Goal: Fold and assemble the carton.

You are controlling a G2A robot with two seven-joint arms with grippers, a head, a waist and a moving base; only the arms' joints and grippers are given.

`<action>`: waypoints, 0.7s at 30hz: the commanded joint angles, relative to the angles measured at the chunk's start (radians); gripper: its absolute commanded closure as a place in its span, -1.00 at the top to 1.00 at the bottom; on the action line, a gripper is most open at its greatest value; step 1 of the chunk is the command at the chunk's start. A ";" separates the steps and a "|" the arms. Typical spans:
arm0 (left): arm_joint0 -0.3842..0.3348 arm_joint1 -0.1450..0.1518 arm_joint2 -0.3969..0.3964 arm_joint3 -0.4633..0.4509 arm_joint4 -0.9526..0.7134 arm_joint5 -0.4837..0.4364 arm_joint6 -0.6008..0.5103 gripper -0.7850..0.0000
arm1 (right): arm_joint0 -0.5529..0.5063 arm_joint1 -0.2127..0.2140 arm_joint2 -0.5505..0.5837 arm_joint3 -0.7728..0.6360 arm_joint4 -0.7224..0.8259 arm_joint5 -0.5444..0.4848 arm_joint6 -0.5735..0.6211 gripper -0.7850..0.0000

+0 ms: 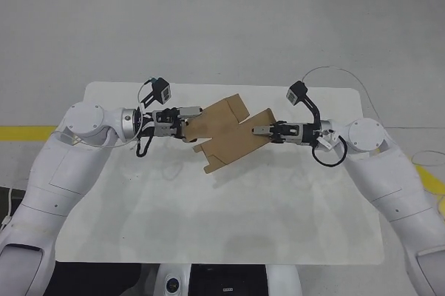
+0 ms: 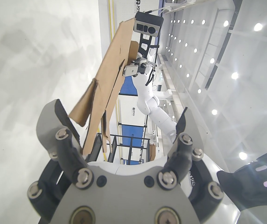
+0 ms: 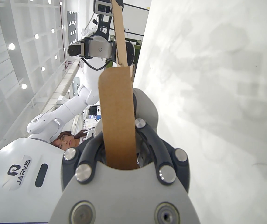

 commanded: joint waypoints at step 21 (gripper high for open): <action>0.031 0.010 -0.094 -0.038 -0.017 0.018 -0.020 1.00 | -0.059 -0.012 0.043 -0.029 -0.104 -0.028 -0.140 -1.00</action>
